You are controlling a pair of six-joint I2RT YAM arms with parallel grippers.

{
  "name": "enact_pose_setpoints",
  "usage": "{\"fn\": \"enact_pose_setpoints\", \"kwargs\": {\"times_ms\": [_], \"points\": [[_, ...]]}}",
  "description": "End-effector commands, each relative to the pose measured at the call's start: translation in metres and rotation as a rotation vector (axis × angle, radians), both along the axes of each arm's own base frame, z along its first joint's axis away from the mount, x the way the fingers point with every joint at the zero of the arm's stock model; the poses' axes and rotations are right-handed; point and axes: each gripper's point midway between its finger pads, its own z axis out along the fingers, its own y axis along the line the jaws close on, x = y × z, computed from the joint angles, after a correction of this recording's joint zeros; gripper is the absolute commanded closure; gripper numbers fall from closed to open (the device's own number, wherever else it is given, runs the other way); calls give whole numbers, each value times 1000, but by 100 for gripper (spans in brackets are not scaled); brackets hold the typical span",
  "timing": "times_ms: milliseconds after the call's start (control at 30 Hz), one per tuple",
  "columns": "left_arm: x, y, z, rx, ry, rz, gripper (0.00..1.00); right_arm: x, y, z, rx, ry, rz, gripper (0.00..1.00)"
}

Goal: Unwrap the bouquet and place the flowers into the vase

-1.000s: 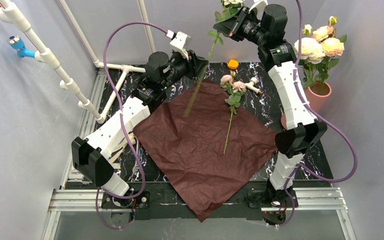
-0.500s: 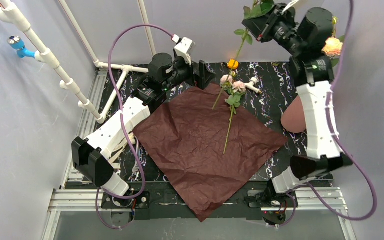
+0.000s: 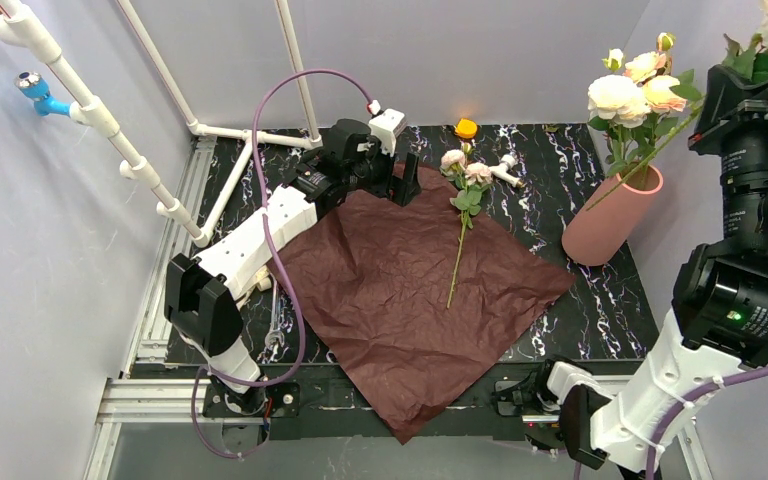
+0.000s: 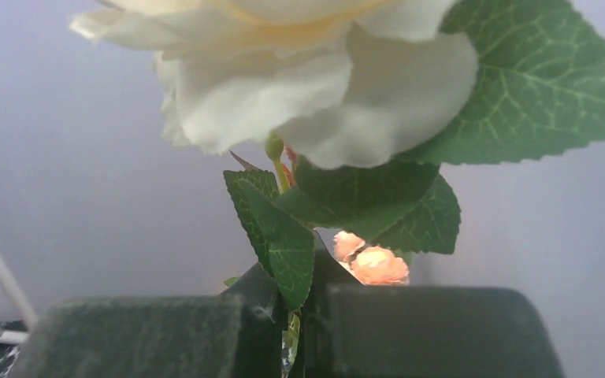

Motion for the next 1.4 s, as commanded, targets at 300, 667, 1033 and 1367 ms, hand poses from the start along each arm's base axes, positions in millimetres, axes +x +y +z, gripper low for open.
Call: {"fn": "enact_pose_setpoints", "kwargs": {"times_ms": [300, 667, 1033, 1367], "points": [[18, -6, 24, -9, -99, -30, 2, 40, -93, 16, -14, 22, -333, 99], [27, -12, 19, 12, -126, -68, 2, 82, -111, 16, -13, 9, -299, 99], [37, -16, 15, 16, -125, -56, 2, 108, -114, 32, -23, -48, -238, 99], [42, -21, 11, 10, -102, -51, 2, 106, -106, 50, 5, -117, -193, 99]]}}
